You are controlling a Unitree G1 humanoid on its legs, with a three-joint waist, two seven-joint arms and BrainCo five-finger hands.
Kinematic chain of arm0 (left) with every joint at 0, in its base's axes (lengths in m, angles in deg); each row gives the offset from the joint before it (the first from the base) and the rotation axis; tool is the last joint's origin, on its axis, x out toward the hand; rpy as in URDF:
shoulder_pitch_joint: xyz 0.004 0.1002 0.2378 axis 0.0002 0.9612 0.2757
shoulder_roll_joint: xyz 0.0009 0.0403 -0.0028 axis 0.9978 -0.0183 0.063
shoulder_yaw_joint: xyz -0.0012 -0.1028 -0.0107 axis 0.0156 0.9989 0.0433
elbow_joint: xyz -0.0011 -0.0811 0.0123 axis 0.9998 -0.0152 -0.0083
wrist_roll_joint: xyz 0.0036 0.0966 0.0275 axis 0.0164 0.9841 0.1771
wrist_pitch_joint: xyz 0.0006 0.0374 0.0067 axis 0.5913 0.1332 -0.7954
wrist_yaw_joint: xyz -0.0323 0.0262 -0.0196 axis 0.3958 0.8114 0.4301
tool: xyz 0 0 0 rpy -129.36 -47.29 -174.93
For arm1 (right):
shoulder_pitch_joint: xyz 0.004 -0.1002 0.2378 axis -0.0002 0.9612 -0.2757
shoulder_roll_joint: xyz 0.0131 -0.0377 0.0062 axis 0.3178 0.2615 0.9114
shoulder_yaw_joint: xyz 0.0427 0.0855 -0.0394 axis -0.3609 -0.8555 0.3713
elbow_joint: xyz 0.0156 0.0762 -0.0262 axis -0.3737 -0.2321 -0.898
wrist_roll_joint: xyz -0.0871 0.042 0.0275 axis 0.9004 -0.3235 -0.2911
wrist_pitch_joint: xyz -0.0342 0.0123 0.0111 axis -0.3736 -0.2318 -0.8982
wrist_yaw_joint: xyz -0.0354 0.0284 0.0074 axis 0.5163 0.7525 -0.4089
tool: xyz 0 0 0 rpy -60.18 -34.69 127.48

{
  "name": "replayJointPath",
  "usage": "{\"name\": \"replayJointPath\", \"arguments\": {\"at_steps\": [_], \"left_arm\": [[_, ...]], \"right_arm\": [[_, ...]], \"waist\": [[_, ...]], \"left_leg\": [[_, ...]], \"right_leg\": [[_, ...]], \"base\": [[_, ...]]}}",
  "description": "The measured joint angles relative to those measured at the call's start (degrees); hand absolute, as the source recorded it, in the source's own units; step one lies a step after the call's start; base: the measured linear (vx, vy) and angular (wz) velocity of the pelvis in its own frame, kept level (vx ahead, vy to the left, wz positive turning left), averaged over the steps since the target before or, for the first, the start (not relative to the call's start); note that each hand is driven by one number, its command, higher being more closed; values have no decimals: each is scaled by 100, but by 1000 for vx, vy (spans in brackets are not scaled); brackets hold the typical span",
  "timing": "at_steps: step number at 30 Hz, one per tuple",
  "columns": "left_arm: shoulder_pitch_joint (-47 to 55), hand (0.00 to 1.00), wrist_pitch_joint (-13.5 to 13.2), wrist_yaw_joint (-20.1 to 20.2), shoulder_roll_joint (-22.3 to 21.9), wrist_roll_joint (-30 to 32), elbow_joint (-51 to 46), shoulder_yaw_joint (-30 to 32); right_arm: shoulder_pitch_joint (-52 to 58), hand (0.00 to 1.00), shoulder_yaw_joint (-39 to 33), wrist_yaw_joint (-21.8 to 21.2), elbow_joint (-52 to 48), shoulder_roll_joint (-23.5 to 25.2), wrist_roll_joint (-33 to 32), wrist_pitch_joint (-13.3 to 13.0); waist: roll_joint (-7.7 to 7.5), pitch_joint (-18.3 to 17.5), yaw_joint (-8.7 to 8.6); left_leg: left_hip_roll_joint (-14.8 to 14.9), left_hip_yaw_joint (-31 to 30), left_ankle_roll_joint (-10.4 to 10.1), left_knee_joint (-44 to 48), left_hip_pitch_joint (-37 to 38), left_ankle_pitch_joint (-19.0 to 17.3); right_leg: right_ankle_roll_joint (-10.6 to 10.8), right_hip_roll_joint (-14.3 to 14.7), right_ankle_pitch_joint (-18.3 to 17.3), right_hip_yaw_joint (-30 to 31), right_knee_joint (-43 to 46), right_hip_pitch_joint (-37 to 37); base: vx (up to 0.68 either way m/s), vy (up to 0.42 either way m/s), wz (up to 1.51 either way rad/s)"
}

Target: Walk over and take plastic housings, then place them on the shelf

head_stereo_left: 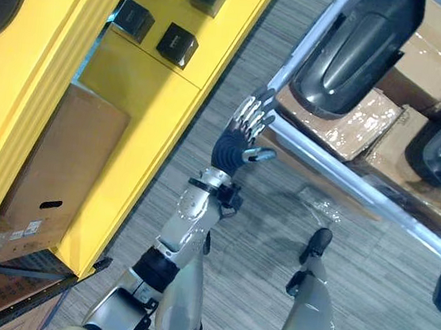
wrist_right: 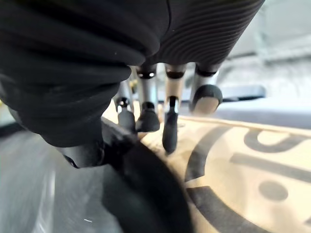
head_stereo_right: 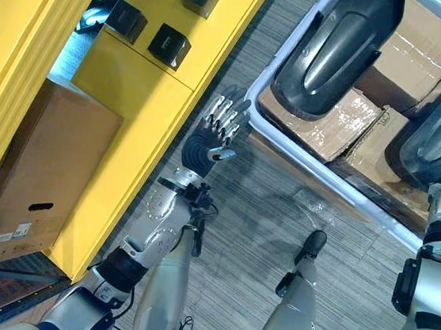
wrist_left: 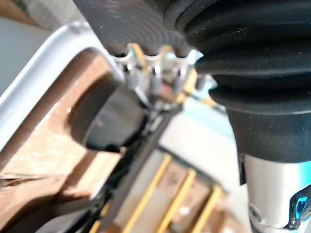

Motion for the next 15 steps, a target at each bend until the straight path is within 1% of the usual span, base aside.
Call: {"name": "replayJointPath", "arguments": {"at_steps": [2, 3, 6, 8, 10, 12, 13, 14, 15], "left_arm": [[154, 0, -26, 1, 97, -2, -105, 0], [294, 0, -62, 0, 153, -2, -159, 18], [486, 0, -126, 1, 156, -2, -204, 68], [638, 0, -151, -4, 216, -2, -391, 92], [723, 0, -151, -7, 307, 1, -552, 140], [815, 0, -152, -11, 340, 3, -683, 263], [898, 0, -151, -10, 388, 3, -797, 357], [964, 0, -141, -10, 437, 5, -868, 422], [1001, 0, -141, -10, 463, 5, -906, 453]], "right_arm": [[9, 100, 266, 24, 2, 46, 123, -114], [9, 100, 520, 68, -40, 82, 131, -176], [39, 100, 963, 64, -226, 173, 209, -221], [76, 100, 1311, 60, -634, 321, 271, -260], [95, 100, 1594, 43, -1010, 376, 430, -374], [129, 100, 1761, 23, -1302, 475, 510, -428], [210, 100, 1790, -12, -1534, 602, 549, -489], [360, 100, 1828, -75, -1726, 720, 635, -565], [423, 100, 1899, -97, -1797, 777, 636, -602]], "waist": [[0, 0, -3], [2, -4, -8], [-3, -16, -25], [-43, -64, -38], [-55, -67, -52], [-148, -102, -111], [-279, -154, -166], [-456, -239, -179], [-555, -285, -176]], "left_leg": [[-2, -12, 3, -6, 43, 6], [-3, -10, 3, -13, 97, 8], [-11, -2, 5, -56, 218, 19], [-14, 13, -16, -162, 306, 73], [-7, 17, -51, -303, 491, 125], [8, 36, -73, -419, 614, 161], [26, 52, -97, -508, 711, 192], [66, 113, -123, -598, 823, 212], [77, 160, -126, -651, 900, 226]], "right_leg": [[-1, 1, 0, -18, -8, 52], [-1, 2, 1, -19, -24, 115], [-1, 6, 9, -30, -103, 255], [-15, 12, 21, -35, -145, 317], [-41, 35, 44, -71, -234, 479], [-46, 55, 46, -79, -281, 569], [-53, 76, 43, -82, -312, 628], [-70, 97, 33, -63, -324, 661], [-79, 101, 27, -28, -325, 665]], "base": [[-10, -4, 2], [0, 0, 0], [0, 0, 0], [-5, -13, 2], [17, -35, 3], [23, -17, -1], [60, -38, -6], [76, -45, -14], [78, -35, -16]]}}
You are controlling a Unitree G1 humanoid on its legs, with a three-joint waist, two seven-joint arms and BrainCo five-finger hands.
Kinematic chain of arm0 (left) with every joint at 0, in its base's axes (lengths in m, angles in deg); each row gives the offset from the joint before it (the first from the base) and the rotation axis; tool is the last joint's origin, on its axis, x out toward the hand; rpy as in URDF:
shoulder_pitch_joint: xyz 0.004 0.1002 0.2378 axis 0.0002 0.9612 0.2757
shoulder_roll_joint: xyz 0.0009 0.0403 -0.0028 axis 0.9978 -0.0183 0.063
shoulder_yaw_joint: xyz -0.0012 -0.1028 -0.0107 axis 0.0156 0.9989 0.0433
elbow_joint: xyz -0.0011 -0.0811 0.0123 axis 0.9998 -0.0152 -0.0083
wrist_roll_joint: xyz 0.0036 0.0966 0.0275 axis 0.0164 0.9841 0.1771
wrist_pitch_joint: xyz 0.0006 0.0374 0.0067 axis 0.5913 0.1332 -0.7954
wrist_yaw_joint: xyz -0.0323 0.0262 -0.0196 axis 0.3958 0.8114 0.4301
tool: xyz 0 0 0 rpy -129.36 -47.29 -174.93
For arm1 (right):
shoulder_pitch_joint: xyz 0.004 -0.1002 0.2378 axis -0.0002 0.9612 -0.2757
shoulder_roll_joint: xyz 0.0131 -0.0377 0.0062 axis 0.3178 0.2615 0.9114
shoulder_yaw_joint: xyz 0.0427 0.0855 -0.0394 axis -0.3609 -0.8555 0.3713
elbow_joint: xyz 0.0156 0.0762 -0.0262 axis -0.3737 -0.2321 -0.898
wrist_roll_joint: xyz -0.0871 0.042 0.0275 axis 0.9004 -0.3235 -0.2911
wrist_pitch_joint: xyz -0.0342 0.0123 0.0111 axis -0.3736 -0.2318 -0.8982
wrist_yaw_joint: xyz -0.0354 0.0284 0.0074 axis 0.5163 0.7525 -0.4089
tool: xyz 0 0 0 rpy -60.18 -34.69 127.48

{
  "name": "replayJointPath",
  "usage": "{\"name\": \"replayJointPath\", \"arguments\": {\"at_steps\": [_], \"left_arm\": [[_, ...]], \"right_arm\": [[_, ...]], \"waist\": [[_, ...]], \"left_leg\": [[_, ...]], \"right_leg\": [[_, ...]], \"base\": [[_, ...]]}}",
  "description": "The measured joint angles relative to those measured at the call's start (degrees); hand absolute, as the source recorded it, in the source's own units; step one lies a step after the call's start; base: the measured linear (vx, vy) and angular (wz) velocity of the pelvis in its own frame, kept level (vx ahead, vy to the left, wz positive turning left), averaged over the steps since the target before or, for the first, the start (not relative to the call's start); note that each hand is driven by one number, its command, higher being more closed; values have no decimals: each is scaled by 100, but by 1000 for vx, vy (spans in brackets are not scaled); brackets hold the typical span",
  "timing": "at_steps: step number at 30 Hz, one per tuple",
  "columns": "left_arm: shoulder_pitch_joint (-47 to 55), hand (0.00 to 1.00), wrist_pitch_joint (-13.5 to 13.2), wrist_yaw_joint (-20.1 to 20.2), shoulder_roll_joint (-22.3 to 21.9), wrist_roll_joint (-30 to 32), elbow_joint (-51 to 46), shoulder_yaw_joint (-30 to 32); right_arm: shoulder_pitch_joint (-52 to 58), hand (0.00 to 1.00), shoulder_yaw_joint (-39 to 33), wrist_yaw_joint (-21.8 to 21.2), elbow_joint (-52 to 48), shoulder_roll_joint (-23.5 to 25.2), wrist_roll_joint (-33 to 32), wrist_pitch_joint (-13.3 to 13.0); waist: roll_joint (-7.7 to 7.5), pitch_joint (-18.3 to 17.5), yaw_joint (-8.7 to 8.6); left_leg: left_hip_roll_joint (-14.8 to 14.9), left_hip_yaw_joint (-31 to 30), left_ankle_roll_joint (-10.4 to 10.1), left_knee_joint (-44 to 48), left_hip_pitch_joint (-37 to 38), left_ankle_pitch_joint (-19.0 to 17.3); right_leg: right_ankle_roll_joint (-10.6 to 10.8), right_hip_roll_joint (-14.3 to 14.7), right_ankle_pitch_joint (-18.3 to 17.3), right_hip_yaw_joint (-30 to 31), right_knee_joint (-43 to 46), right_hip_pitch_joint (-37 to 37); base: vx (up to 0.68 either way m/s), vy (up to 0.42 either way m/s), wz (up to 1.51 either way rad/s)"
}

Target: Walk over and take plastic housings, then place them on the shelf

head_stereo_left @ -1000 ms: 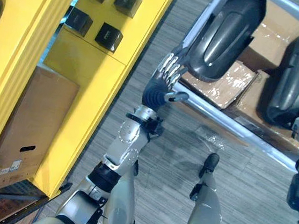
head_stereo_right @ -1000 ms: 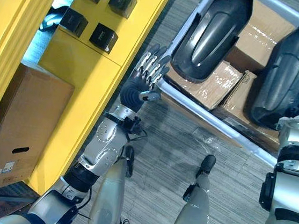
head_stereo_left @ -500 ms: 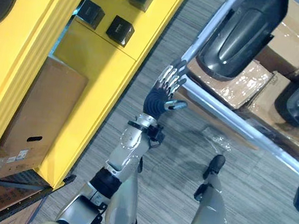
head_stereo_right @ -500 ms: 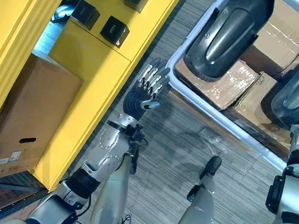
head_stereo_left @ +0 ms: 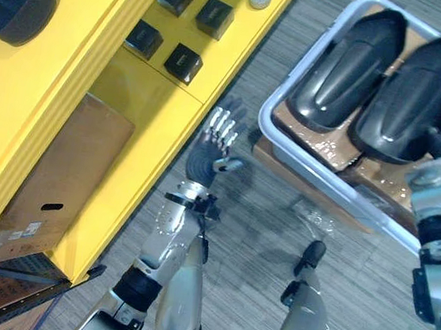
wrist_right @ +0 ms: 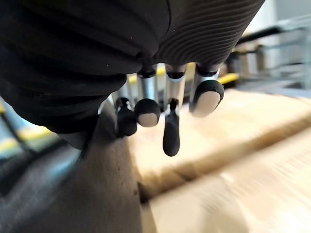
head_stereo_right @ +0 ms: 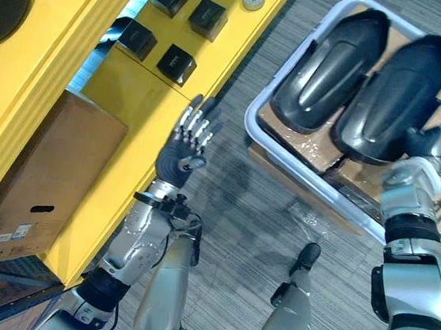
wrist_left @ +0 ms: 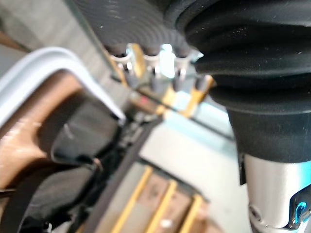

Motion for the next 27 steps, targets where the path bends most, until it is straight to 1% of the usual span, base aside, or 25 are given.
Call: {"name": "replayJointPath", "arguments": {"at_steps": [1, 2, 3, 6, 10, 15, 16, 18, 19, 20, 21, 22, 24, 25, 26, 27], "left_arm": [[27, 0, 7, 1, 53, 0, -82, 6], [31, 0, 34, 7, 81, 3, -136, 1], [75, 0, 79, 7, 102, 9, -250, 14], [159, 0, 162, 17, 146, 10, -554, 20], [221, 0, 267, 36, 165, 13, -693, -6], [224, 0, 402, 97, 235, 12, -846, -5], [223, 0, 456, 111, 239, 5, -861, -4], [218, 0, 629, 121, 237, -1, -870, -8], [219, 0, 792, 118, 253, 3, -867, -16], [215, 0, 1038, 110, 295, 26, -855, -49], [211, 0, 1198, 107, 327, 35, -843, -52], [177, 0, 1454, 105, 355, 84, -700, -97], [-17, 0, 1911, 88, 359, 111, -199, -160], [-108, 0, 2050, 99, 375, 103, 17, -199], [-311, 0, 2303, 128, 450, 38, 447, -287], [-617, 0, 2615, 165, 547, -13, 1021, -391]], "right_arm": [[146, 100, 51, -14, -184, 69, 1, -33], [228, 100, 50, -14, -280, 99, 2, -32], [330, 100, 50, -17, -422, 161, 3, -32], [585, 100, 19, -28, -806, 217, 24, -36], [809, 100, -157, -34, -918, 394, 152, -20], [1023, 100, -309, 0, -1133, 490, 233, -23], [1033, 100, -382, 20, -1249, 507, 236, -28], [1039, 100, -478, 56, -1328, 508, 289, -119], [1043, 100, -487, 120, -1417, 508, 386, -183], [1068, 100, -487, 192, -1538, 508, 478, -297], [1101, 100, -487, 227, -1618, 508, 504, -357], [1187, 100, -501, 316, -1808, 508, 594, -494], [1241, 100, -616, 442, -2142, 508, 767, -762], [1239, 100, -637, 479, -2193, 506, 822, -835], [1239, 100, -642, 552, -2292, 506, 913, -999], [1236, 100, -644, 595, -2463, 503, 1028, -1249]], "waist": [[-113, -24, -31], [-149, -25, -68], [-233, -52, -87], [-380, -53, -156], [-511, -58, -175], [-531, -51, -281], [-533, -51, -319], [-541, -54, -371], [-545, -54, -409], [-548, -53, -441], [-548, -53, -452], [-550, -55, -478], [-587, -69, -494], [-593, -73, -518], [-608, -82, -585], [-622, -90, -670]], "left_leg": [[16, 37, -12, -83, 159, 15], [32, 43, -13, -136, 279, 15], [45, 113, -15, -216, 444, 16], [66, 180, -57, -406, 715, 64], [83, 278, -98, -736, 1010, 205], [84, 354, -126, -967, 1279, 280], [86, 379, -126, -972, 1294, 279], [86, 393, -127, -973, 1303, 280], [89, 408, -128, -988, 1335, 280], [89, 444, -129, -1035, 1416, 281], [89, 461, -130, -1064, 1473, 281], [90, 494, -133, -1134, 1594, 283], [96, 621, -135, -1213, 1700, 283], [96, 648, -135, -1229, 1730, 283], [96, 685, -146, -1256, 1797, 289], [96, 762, -160, -1347, 1904, 299]], "right_leg": [[-13, 16, -9, 27, -11, 99], [-17, 28, -11, 23, -21, 213], [-51, 32, -35, 33, -52, 316], [-115, 58, -85, 52, -128, 497], [-108, 80, -79, 80, -193, 619], [-106, 86, -74, 79, -270, 791], [-106, 86, -74, 92, -274, 791], [-105, 86, -72, 96, -289, 794], [-106, 87, -72, 104, -290, 806], [-105, 87, -71, 123, -315, 858], [-105, 87, -71, 126, -337, 908], [-105, 92, -72, 135, -387, 996], [-104, 94, -74, 229, -408, 994], [-103, 94, -73, 244, -416, 996], [-104, 94, -73, 267, -417, 1008], [-103, 94, -73, 319, -426, 1030]], "base": [[63, -24, -10], [58, -24, -9], [30, -14, -9], [10, -16, -8], [15, -9, -4], [49, 9, -2], [56, 32, -6], [61, 39, -3], [68, 42, -5], [71, 41, -6], [57, 33, -7], [44, 31, -10], [35, 36, -18], [34, 35, -17], [36, 32, -17], [40, 32, -21]]}}
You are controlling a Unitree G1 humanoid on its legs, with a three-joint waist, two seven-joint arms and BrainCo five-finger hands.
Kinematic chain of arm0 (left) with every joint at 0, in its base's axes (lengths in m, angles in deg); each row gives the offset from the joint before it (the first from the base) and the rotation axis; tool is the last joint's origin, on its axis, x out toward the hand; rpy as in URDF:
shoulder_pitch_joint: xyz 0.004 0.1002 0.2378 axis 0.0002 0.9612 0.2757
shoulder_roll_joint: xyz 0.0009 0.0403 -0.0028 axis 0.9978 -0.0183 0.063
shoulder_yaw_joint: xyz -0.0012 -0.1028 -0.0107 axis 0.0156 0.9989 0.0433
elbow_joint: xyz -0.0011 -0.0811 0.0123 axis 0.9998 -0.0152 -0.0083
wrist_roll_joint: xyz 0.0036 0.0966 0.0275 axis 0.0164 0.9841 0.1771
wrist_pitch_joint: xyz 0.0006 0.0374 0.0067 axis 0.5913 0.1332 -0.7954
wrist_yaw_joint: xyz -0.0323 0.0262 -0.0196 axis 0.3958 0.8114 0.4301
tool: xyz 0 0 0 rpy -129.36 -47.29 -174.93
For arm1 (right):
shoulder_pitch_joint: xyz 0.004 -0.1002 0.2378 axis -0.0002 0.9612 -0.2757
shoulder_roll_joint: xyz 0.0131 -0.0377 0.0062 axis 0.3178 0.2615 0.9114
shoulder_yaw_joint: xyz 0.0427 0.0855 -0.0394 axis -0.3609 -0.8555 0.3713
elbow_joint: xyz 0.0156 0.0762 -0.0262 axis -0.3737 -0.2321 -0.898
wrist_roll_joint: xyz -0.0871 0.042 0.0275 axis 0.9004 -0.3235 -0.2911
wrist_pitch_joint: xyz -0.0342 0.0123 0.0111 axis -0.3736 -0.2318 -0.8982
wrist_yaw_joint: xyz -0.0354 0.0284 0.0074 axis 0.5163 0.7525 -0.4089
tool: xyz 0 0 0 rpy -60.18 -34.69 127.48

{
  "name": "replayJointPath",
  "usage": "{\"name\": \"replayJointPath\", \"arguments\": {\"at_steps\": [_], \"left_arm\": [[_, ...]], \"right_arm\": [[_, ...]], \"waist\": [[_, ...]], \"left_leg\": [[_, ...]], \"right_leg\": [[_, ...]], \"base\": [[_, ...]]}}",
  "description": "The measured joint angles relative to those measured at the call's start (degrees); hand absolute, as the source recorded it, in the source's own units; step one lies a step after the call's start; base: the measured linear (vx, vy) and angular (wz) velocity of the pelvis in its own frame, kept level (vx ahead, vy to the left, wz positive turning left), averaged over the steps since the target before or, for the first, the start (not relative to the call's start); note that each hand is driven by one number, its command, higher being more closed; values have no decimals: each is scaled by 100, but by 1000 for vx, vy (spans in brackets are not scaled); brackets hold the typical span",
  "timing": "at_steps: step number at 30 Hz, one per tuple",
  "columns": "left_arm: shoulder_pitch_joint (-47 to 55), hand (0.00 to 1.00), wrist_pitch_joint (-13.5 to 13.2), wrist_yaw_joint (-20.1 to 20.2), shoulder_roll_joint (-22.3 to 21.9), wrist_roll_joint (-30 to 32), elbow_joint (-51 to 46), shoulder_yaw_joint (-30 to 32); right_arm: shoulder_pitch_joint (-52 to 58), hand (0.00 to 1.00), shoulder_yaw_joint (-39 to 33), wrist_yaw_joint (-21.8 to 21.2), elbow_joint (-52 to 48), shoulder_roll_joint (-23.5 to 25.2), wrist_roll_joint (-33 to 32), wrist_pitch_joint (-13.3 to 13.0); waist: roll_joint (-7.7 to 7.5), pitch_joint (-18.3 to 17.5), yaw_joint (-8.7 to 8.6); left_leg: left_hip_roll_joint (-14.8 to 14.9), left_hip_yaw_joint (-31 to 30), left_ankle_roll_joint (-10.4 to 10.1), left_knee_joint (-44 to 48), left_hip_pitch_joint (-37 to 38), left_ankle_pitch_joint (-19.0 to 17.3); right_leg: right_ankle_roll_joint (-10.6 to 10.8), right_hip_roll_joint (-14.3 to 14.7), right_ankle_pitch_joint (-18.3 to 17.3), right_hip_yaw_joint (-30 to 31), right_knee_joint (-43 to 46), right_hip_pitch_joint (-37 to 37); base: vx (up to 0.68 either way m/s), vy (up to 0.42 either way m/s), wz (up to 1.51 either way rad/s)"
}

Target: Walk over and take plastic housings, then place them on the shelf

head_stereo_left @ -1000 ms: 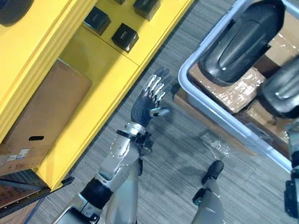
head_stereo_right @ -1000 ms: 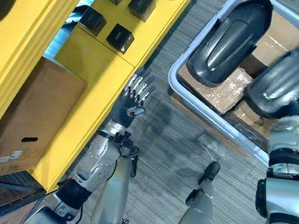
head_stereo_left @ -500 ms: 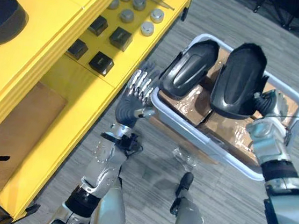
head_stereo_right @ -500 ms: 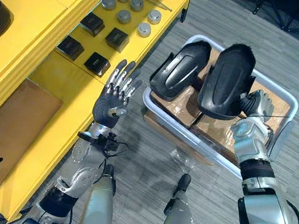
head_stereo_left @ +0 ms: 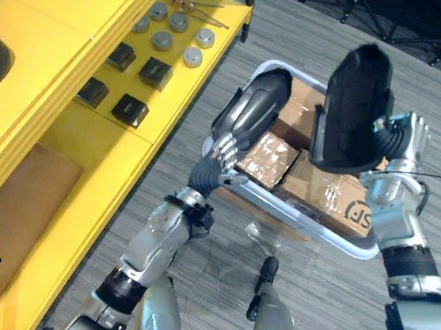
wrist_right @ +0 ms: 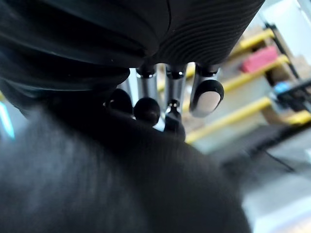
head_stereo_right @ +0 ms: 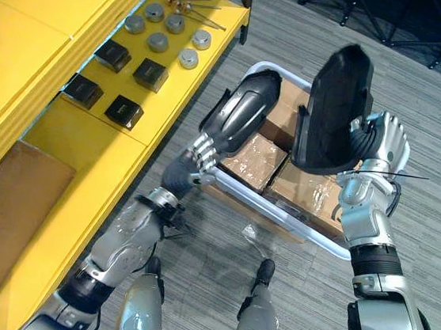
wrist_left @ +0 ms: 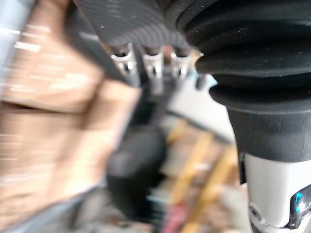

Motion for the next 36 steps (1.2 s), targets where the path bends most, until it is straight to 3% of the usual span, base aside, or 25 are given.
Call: {"name": "replayJointPath", "arguments": {"at_steps": [3, 7, 10, 14, 16, 28, 33, 36], "left_arm": [[-453, 0, 480, 104, 71, -213, 896, -55], [-1030, 0, 727, 173, 122, -272, 1610, -93], [-1349, 0, 927, 193, 163, -586, 1899, -108], [-1429, 0, 979, 231, 170, -663, 2210, -321], [-1556, 0, 961, 166, 99, -736, 2422, -453], [-2216, 0, 644, -413, -401, -1669, 3043, -570], [-2369, 0, 172, -808, -490, -2024, 3214, -552], [-2379, 0, -94, -836, -503, -2255, 3265, -548]], "right_arm": [[0, 100, 11, 102, -168, -5, 334, -588], [-1, 100, 40, 141, -168, -10, 569, -1039], [-4, 100, 130, 140, -164, -11, 678, -1386], [-9, 100, 404, 120, -158, -28, 792, -1707], [-23, 100, 526, 110, -157, -29, 797, -1861], [-259, 100, 966, 67, -112, 18, 908, -2129], [-272, 100, 1011, 84, -114, 254, 984, -2195], [-269, 100, 1157, 88, -114, 310, 991, -2270]], "waist": [[-63, -46, -209], [-89, -168, -418], [-78, -239, -438], [-67, -415, -560], [-65, -416, -563], [-64, -416, -619], [-63, -415, -616], [-62, -415, -639]], "left_leg": [[0, 233, -7, -162, 283, 9], [-3, 354, -10, -260, 416, 11], [-10, 531, -18, -364, 597, 16], [-17, 536, -31, -406, 600, 26], [-17, 535, -38, -400, 591, 30], [-18, 571, -46, -408, 450, 35], [-18, 577, -45, -389, 384, 33], [-18, 590, -45, -384, 383, 33]], "right_leg": [[4, 3, 3, 168, -40, 52], [4, 6, 4, 250, -53, 55], [9, 9, 8, 383, -61, 62], [17, 9, 13, 381, -97, 62], [36, 10, 26, 383, -119, 61], [38, 14, 60, 408, -167, -86], [38, 14, 64, 421, -166, -147], [36, 16, 72, 446, -166, -163]], "base": [[67, 34, -29], [56, 32, -15], [23, 26, -19], [2, 6, -2], [0, 0, 0], [6, 7, -1], [-7, 3, 0], [-34, 20, -3]]}}
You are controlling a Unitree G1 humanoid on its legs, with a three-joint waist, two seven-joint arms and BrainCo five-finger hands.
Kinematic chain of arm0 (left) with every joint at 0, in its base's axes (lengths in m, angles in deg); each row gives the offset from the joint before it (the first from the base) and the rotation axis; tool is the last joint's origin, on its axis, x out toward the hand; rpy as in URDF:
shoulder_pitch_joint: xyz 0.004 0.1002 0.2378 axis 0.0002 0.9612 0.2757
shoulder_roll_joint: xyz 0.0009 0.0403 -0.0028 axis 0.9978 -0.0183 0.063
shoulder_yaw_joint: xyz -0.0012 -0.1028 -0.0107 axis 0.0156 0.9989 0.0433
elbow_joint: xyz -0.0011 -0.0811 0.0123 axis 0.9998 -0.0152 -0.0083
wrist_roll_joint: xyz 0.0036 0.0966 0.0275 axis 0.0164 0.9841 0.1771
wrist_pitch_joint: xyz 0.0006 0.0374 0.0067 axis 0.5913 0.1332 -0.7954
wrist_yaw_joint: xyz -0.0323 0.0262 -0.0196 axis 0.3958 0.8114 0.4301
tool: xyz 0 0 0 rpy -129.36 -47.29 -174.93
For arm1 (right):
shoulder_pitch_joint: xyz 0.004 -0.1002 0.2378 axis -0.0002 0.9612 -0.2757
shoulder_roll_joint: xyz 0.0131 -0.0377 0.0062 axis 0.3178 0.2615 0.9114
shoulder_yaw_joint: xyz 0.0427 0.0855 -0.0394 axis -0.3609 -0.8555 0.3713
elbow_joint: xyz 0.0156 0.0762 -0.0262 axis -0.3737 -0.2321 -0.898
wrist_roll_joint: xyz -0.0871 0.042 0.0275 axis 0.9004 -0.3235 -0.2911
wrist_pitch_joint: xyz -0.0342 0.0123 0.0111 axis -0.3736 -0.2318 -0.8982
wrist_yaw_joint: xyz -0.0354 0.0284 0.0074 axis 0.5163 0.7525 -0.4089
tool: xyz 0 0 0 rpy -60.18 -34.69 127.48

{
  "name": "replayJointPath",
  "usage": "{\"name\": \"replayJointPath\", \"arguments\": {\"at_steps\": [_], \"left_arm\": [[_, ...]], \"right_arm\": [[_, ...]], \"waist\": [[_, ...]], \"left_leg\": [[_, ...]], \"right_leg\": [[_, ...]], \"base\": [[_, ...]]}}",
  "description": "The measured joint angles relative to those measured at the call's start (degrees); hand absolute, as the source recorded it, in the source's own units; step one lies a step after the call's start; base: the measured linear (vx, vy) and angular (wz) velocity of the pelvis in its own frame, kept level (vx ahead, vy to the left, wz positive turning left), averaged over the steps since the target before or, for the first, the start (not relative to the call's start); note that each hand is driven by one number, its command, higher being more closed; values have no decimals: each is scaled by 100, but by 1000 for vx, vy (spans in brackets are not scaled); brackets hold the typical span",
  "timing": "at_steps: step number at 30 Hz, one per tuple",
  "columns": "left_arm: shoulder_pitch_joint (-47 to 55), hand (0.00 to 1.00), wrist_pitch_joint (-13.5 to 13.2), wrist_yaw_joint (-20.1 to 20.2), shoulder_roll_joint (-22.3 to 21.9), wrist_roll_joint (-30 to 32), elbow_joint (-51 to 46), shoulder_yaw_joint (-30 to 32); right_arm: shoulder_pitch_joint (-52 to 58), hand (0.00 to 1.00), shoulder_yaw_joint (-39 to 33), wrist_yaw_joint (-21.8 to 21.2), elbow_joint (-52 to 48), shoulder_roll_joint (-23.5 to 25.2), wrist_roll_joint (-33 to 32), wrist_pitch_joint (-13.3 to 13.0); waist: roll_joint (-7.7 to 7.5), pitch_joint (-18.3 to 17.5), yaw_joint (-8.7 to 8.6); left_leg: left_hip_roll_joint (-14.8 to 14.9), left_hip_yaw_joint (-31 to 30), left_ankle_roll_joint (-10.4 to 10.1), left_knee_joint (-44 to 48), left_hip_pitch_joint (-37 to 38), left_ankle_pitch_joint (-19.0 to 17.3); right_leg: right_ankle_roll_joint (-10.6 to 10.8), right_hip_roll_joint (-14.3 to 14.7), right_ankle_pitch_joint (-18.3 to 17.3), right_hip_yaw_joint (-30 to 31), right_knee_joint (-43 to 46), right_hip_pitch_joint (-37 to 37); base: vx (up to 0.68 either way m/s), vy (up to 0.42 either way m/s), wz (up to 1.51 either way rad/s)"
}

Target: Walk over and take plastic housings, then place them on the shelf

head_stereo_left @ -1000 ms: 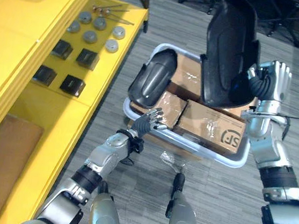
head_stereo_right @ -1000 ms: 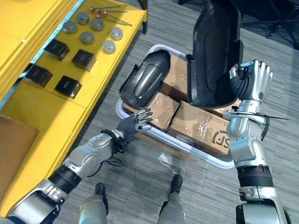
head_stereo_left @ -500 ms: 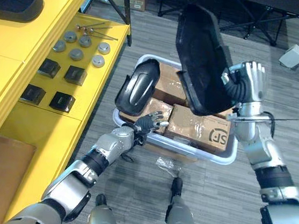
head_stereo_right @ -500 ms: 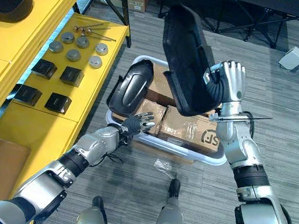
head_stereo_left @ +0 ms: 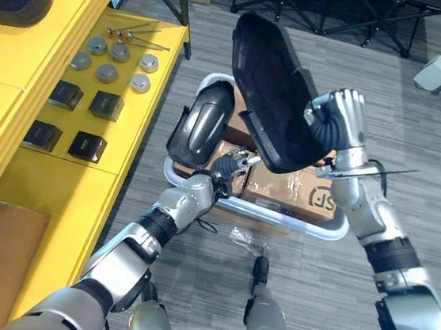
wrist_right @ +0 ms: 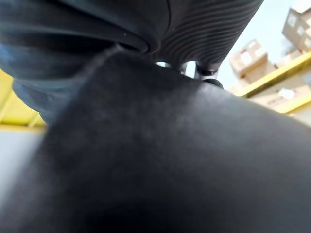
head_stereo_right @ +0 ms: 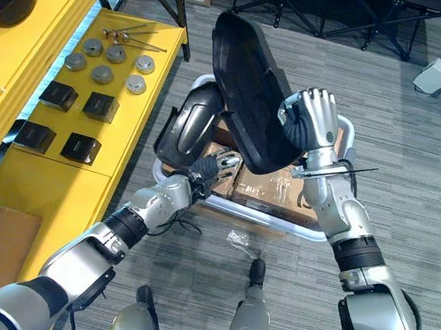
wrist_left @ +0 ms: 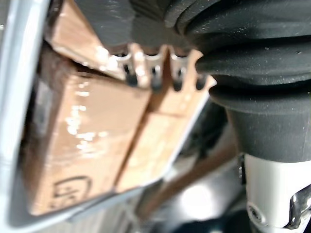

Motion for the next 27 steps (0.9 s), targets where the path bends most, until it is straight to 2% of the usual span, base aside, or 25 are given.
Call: {"name": "replayJointPath", "arguments": {"at_steps": [2, 4, 7, 8, 9, 13, 16, 20, 25, 27], "left_arm": [[-8, 0, -157, 14, -47, -323, 6, 4], [-70, 0, -472, 15, -225, -727, 63, 14], [-172, 0, -651, -5, -367, -1116, 162, 66], [-174, 0, -787, -3, -386, -1295, 182, 65], [-175, 100, -924, 0, -390, -1563, 182, 68], [-216, 100, -1240, 152, -394, -2385, 183, 138], [-218, 100, -1364, 573, -394, -3068, 183, 182], [-229, 100, -1747, 1071, -392, -3719, 183, 241], [-227, 100, -2166, 1442, -385, -4070, 187, 206], [-220, 100, -2240, 1500, -385, -4089, 186, 192]], "right_arm": [[1, 100, 36, 0, 0, 90, 0, -68], [8, 100, 94, 0, -1, 193, -2, -109], [16, 100, 254, 66, -7, 220, -8, -138], [31, 100, 253, 109, -7, 254, -9, -163], [49, 100, 254, 121, -7, 274, -9, -186], [124, 100, 261, 238, -12, 343, -50, -241], [168, 100, 254, 342, -148, 396, -238, -248], [209, 100, 261, 371, -431, 404, -337, -269], [331, 100, 463, 504, -757, 447, -339, -442], [331, 100, 481, 509, -782, 459, -339, -468]], "waist": [[1, 1, -22], [0, 2, -24], [6, 11, -24], [9, 17, -29], [7, 23, -40], [-5, 36, -62], [-19, 91, -65], [-33, 304, -75], [-38, 317, -84], [-38, 317, -77]], "left_leg": [[0, 0, 1, 6, -2, -2], [0, 1, 4, 26, -8, -14], [5, 32, 6, 104, -12, -71], [9, 50, 16, 159, -19, -116], [13, 59, 15, 190, -29, -141], [13, 55, 16, 191, -71, -147], [13, 53, 15, 195, -85, -157], [13, 62, 16, 192, -36, -155], [12, 88, 17, 169, -7, -156], [12, 88, 17, 169, 1, -155]], "right_leg": [[-1, 0, 1, 3, 0, 0], [-1, 0, 1, 7, 0, 0], [0, -1, 1, 57, 0, -2], [4, -1, 4, 83, 0, -8], [8, -3, 6, 92, -2, -8], [11, -3, 8, 83, -27, -8], [12, -4, 9, 79, -41, -8], [15, -3, 11, 85, -38, 4], [15, -2, 9, 96, -38, 6], [15, -2, 9, 96, -38, 15]], "base": [[0, 0, 0], [0, 0, 0], [-12, 29, -7], [-10, 42, -10], [-9, 40, -7], [-2, 9, 0], [0, 0, 0], [0, 0, 0], [0, 0, 0], [0, 0, 0]]}}
